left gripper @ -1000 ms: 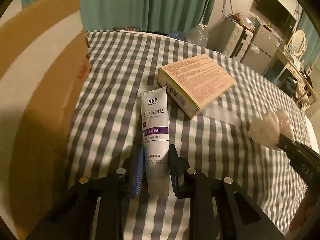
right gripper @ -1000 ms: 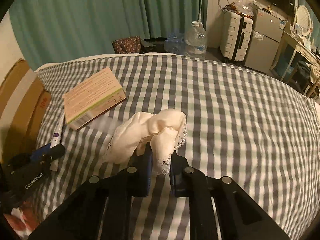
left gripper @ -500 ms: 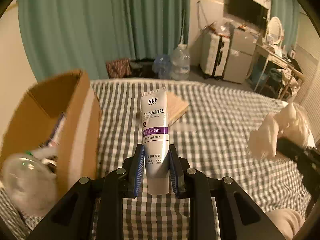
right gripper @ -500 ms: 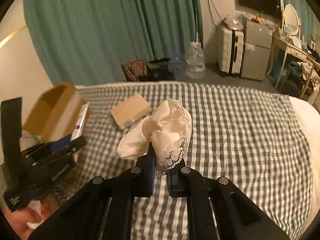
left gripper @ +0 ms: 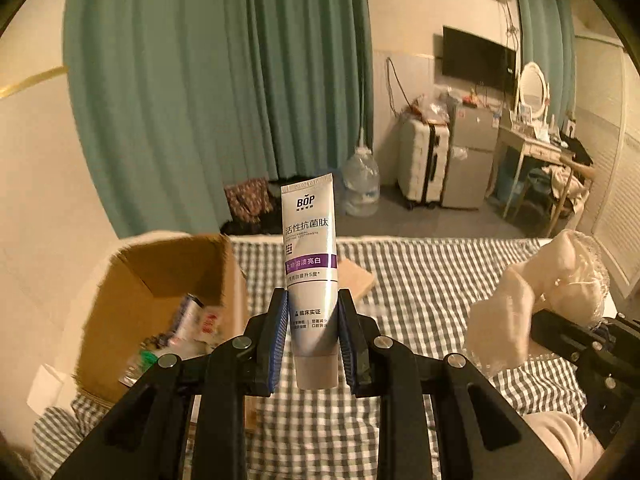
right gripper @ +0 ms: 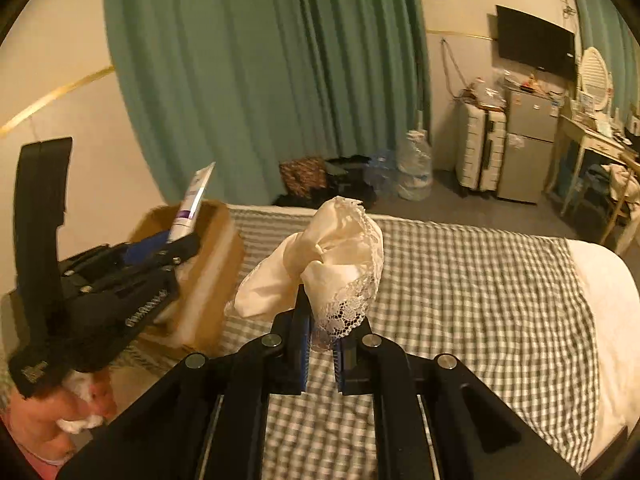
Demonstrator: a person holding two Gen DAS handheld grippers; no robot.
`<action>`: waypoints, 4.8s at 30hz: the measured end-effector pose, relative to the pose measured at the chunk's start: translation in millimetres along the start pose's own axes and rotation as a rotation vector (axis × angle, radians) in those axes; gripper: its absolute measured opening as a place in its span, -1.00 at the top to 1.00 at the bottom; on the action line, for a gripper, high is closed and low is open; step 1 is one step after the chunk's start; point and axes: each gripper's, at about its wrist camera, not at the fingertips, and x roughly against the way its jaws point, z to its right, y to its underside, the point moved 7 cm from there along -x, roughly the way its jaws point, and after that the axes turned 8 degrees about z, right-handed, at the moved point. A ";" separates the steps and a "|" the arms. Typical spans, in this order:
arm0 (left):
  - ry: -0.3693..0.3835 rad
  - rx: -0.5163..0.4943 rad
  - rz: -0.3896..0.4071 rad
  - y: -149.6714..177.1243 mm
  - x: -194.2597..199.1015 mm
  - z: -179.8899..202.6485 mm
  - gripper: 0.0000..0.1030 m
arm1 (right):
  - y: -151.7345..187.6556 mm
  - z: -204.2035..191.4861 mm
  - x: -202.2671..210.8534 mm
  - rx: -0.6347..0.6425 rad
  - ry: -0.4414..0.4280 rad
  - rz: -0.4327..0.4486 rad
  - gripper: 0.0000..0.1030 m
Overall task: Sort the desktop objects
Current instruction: 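Carry the BOP tube and lace cloth into the cardboard box and release both, then move the left tool to the tan medicine box and close on it, then lift the tan box with the left tool while the right tool grasps the clear plastic strip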
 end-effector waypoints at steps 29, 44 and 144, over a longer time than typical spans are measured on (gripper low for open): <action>-0.238 0.161 -0.146 62.8 -84.0 -202.4 0.53 | 11.8 -208.4 -145.8 0.211 -0.240 -0.167 0.83; -0.357 0.181 -0.167 86.5 -96.2 -232.9 -0.56 | 5.6 -224.9 -190.5 0.210 -0.251 -0.185 0.00; -0.194 0.039 -0.401 152.7 -251.6 -15.8 -0.78 | 127.3 38.5 -284.0 0.290 -0.214 -0.338 0.49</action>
